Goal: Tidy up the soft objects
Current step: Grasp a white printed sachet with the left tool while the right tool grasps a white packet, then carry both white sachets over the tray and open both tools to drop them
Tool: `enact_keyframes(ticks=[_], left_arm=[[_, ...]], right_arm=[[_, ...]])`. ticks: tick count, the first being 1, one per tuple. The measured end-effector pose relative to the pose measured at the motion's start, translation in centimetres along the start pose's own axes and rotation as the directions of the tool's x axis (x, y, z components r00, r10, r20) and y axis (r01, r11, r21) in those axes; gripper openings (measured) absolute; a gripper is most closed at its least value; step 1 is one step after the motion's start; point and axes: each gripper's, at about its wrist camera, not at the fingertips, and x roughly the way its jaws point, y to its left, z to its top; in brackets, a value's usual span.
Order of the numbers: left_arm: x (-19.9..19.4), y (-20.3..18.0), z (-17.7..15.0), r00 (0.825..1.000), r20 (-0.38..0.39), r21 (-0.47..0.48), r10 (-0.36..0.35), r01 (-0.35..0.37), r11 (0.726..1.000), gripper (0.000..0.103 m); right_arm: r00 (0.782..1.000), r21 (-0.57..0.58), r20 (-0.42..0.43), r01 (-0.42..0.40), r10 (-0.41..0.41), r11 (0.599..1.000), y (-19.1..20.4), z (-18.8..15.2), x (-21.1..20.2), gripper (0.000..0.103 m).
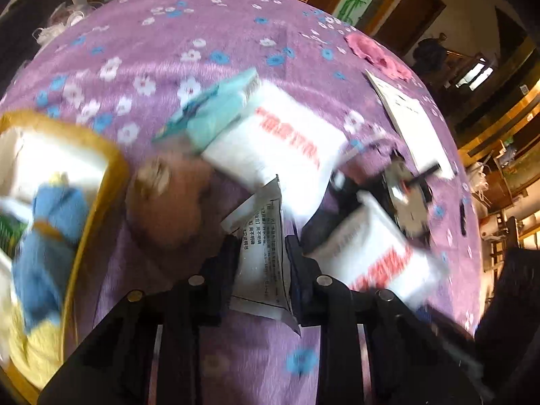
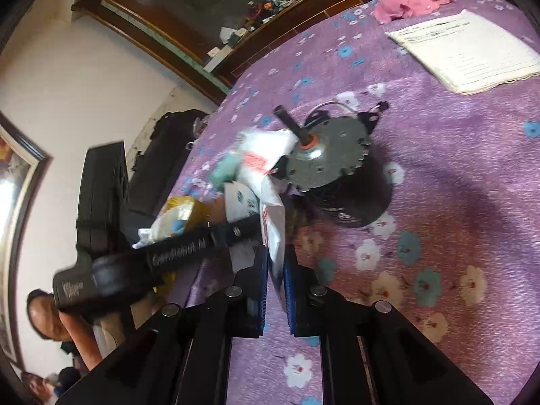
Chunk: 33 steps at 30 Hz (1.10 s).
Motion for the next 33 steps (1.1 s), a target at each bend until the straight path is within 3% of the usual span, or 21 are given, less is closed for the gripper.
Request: enact_keyframes(ticks=[6,10,15,30,33], left_arm=[[-2.1,0.0,-3.7,0.997,-0.039,0.026,-0.072,0.073,0.997,0.024],[-4.4,0.0,-7.0,0.988,-0.037,0.038,-0.153,0.154,0.987,0.024],[-6.7,0.9,-10.3,0.986,-0.028,0.036,-0.166,0.167,0.985,0.024],[-12.3,1.5,-12.7,0.982,0.107,0.063,-0.158,0.152,0.986,0.024],[-13.2,2.1,-12.9,0.98,0.127,0.055,-0.156,0.15,0.987,0.024]], right_arm=[[0.999,-0.061,0.036,0.039,-0.037,0.997,0.7,-0.1,-0.2,0.008],[1.0,-0.059,0.012,0.025,-0.024,0.998,0.5,-0.4,0.3,0.007],[0.998,-0.087,0.033,0.051,-0.049,0.995,1.2,-0.6,0.1,0.007],[0.992,-0.198,0.048,0.127,-0.12,0.972,5.7,-6.0,-5.2,0.007],[0.994,-0.2,0.043,0.111,-0.104,0.974,6.2,-6.8,-5.8,0.007]])
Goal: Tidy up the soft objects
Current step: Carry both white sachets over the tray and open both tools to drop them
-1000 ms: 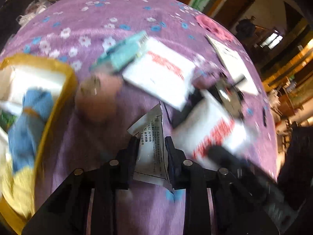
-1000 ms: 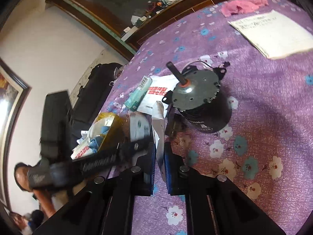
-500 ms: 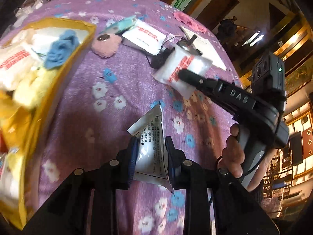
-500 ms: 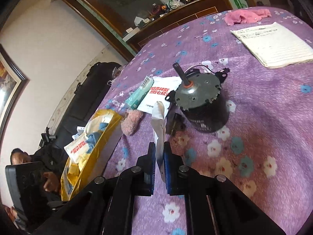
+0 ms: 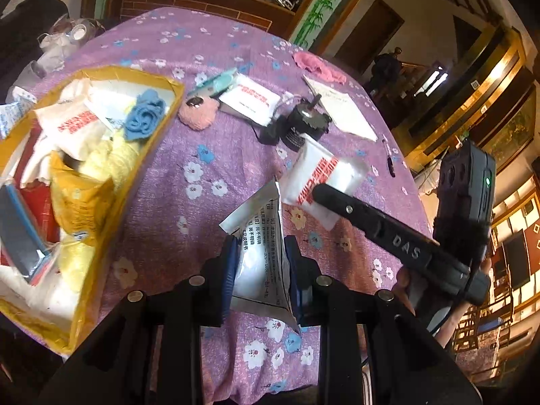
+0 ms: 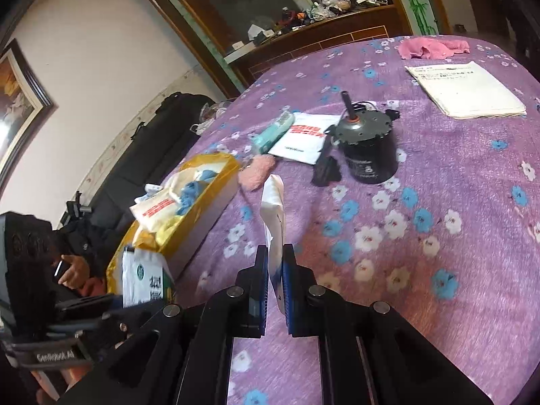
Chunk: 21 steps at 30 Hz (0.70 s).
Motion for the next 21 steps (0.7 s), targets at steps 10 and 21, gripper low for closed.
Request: enact_keyframes(ticks=[10,21], left_arm=[[-3.6,2.5,0.2,0.994,0.106,-0.049,0.016,-0.011,0.999,0.024],[-6.9,5.2,1.1,0.978,0.199,-0.085,0.065,-0.049,0.995,0.024]], right_arm=[[1.0,-0.083,-0.013,-0.016,0.015,0.996,4.7,-0.1,0.5,0.007],[0.998,-0.136,-0.021,-0.061,0.059,0.989,8.7,1.0,1.7,0.007]])
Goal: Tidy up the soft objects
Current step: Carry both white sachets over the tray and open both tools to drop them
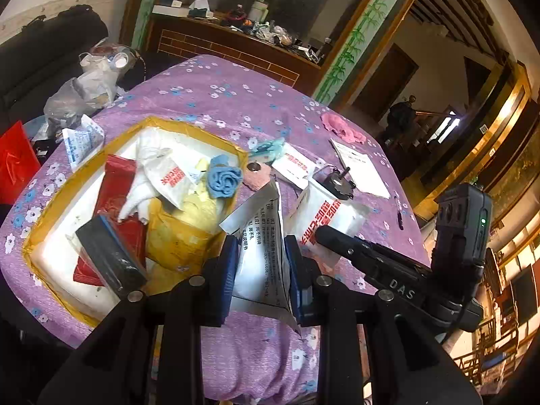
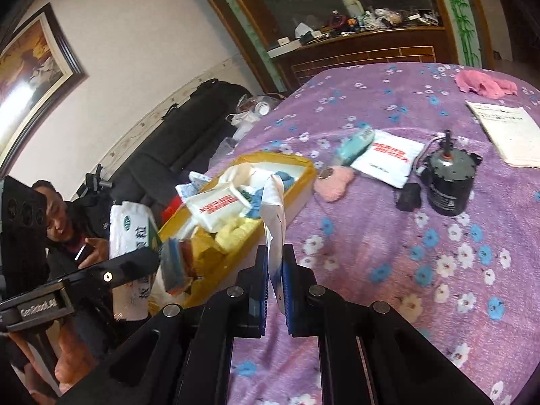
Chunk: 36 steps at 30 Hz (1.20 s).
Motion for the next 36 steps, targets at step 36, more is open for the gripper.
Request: enact_keyframes(ticks=[36], left_arm=[[0.3,3.6,0.8,1.0,0.004,-0.065,0.011,-0.011,0.998,0.025]], right_arm=[[0.999,-0.049,-0.031,-0.013,0.011,0.999,4.1,2.1,5.3,0.007]])
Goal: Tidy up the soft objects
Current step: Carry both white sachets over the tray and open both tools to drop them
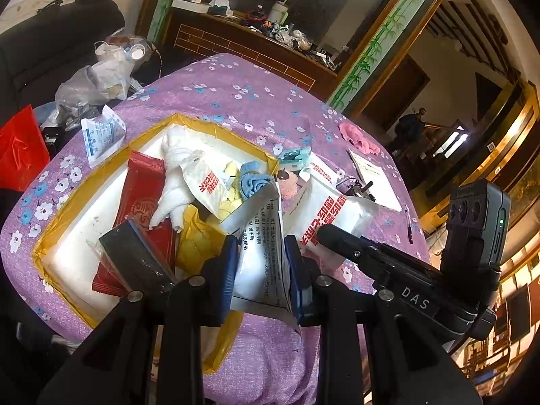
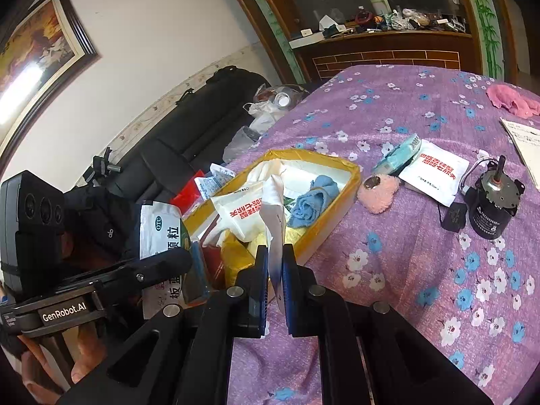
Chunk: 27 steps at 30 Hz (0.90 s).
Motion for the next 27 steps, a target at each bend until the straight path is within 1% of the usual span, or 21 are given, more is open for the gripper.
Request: enact_keyframes(ticks=[12,19,21,27], left_arm=[[0.15,0.35,0.05,1.0,-0.001,-0.001,0.017,-0.017,1.0,0.025],[0.59,0.64,0.11,1.0,-0.016,-0.005,0.022,-0.022,1.0,0.025],[0.6,0.62,0.13,0.999,-0.013,-0.002,0.035,-0.035,0.999,0.025],[0.45,0.61,0.39,0.999,-0.005,0.021,0.05,-0.05,0.999,0.025]], right_arm=[[1.0,0.006,0.002,-0.003,0.003,1.0,0.15,0.22,0.35,0.007],[1.0,0.024,-0.006,-0.003,0.003,1.0,-0.27,0.2,0.7,0.007],[1.0,0.027,-0.005,-0.005,0.005,1.0,-0.25,0.32,0.83,0.007],[1.0,0.03,0.026,-0.014,0.013,0.999,-0.09,0.74,0.64,0.007]])
